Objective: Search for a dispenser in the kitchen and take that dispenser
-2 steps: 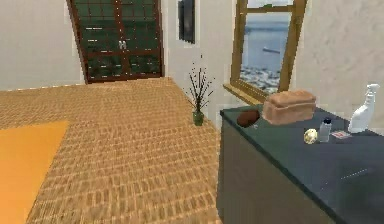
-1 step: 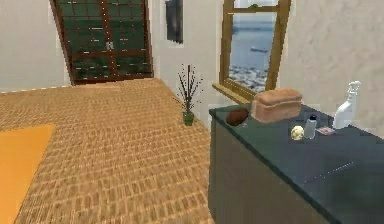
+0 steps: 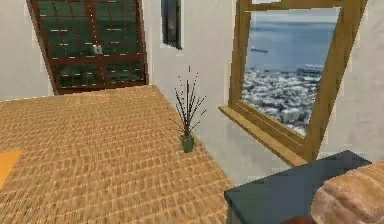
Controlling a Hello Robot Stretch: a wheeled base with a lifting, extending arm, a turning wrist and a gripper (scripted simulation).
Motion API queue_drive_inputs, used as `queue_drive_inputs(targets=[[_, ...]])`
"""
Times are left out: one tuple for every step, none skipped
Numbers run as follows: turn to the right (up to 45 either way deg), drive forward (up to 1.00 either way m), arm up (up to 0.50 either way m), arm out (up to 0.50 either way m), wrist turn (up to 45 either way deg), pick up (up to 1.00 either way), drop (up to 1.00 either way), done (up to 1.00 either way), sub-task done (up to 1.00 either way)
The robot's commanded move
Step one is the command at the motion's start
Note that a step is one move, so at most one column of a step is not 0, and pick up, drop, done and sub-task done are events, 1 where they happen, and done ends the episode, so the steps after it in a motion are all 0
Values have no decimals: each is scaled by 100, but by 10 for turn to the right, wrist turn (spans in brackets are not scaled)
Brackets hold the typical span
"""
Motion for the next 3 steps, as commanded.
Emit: queue_drive_inputs(targets=[[-210,0,0,0,0,0,0,0,0],[0,0,50,0,0,0,0,0,0],[0,0,38,0,0,0,0,0,0]])
